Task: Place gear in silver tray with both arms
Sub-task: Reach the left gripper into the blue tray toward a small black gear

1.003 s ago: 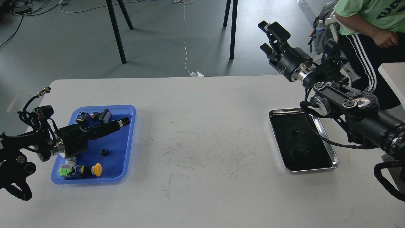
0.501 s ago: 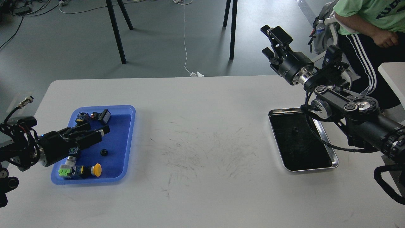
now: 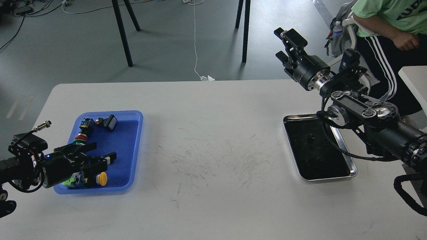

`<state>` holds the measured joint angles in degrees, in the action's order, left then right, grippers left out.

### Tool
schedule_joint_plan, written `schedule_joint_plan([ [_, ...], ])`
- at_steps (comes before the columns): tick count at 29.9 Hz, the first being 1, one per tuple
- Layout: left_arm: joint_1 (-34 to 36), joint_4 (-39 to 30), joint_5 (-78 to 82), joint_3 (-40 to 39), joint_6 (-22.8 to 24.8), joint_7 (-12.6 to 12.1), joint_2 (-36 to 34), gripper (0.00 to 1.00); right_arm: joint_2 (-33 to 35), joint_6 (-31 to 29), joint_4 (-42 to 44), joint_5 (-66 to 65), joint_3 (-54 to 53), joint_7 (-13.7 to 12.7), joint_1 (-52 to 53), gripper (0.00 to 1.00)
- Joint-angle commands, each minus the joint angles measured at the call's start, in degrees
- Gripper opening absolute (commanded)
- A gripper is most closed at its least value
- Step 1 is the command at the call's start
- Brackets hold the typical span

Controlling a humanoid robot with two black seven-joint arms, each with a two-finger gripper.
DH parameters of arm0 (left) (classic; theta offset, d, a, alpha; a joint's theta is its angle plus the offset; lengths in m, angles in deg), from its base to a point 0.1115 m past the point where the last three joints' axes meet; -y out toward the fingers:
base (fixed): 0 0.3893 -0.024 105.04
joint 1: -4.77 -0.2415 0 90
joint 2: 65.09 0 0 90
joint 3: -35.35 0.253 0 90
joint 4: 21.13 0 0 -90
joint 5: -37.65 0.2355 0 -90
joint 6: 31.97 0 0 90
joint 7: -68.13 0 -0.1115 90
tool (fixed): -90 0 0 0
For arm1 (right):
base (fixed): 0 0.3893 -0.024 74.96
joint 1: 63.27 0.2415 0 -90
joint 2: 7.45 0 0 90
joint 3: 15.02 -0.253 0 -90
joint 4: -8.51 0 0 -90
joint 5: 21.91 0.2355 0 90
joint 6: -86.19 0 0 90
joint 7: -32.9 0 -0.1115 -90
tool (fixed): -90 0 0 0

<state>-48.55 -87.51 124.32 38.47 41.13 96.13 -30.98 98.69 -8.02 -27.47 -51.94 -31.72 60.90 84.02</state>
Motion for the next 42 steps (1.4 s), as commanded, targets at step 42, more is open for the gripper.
schedule_joint_plan([
  [42, -5.93, 8.63, -0.53, 2.33, -11.10, -0.01, 7.11, 0.69, -0.05, 0.00, 0.20, -0.11, 0.88, 0.00, -0.51, 0.94],
])
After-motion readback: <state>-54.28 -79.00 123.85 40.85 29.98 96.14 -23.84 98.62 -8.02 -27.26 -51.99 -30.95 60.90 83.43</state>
